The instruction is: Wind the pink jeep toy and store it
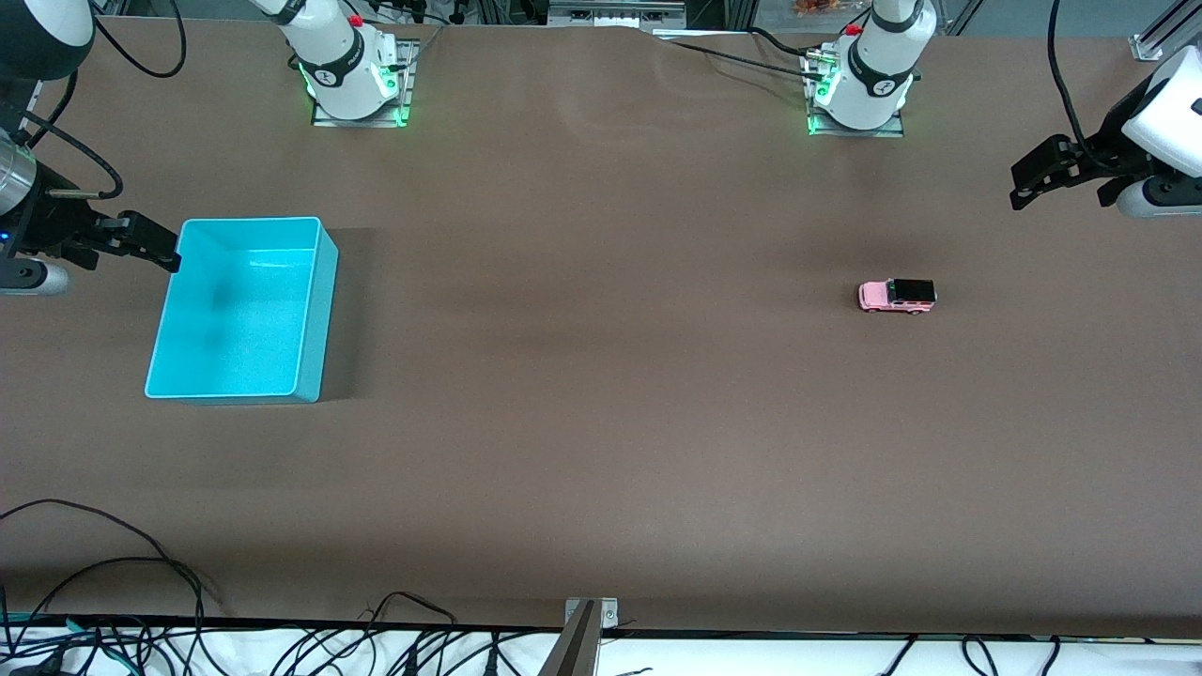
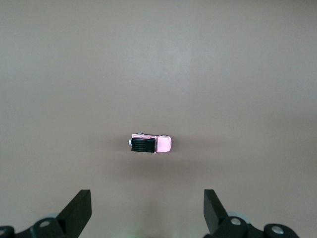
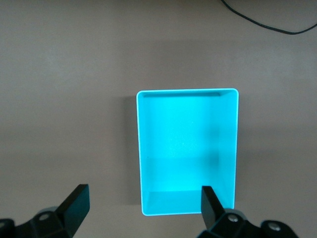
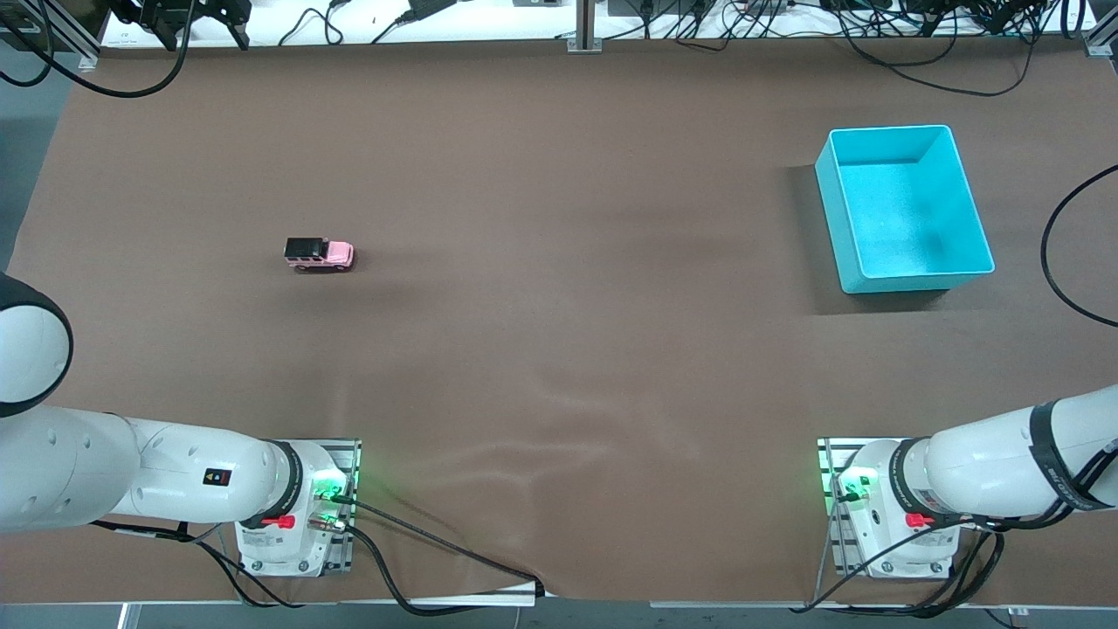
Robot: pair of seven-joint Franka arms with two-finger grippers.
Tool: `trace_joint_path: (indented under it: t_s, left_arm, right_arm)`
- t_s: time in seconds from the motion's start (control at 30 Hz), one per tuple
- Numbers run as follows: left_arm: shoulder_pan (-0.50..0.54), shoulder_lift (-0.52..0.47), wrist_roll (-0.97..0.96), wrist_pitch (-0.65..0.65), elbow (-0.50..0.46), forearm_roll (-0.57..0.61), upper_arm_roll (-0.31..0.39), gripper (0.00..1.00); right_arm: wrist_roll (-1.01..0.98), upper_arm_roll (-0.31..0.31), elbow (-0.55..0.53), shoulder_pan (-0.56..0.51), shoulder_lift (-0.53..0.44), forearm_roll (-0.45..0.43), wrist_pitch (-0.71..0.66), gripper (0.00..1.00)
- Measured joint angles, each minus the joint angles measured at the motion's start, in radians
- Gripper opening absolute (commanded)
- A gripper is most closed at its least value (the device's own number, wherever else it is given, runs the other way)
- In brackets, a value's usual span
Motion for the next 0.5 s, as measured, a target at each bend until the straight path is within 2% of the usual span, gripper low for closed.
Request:
trace_joint_path:
  t_s: [0.5]
  left_arm:
    - [0.0,0.0,0.0,0.0,0.0,0.0,0.001,1.0]
  right_arm:
    - [0.0,0.003,0.006,0.002,0.0,0.0,0.001,1.0]
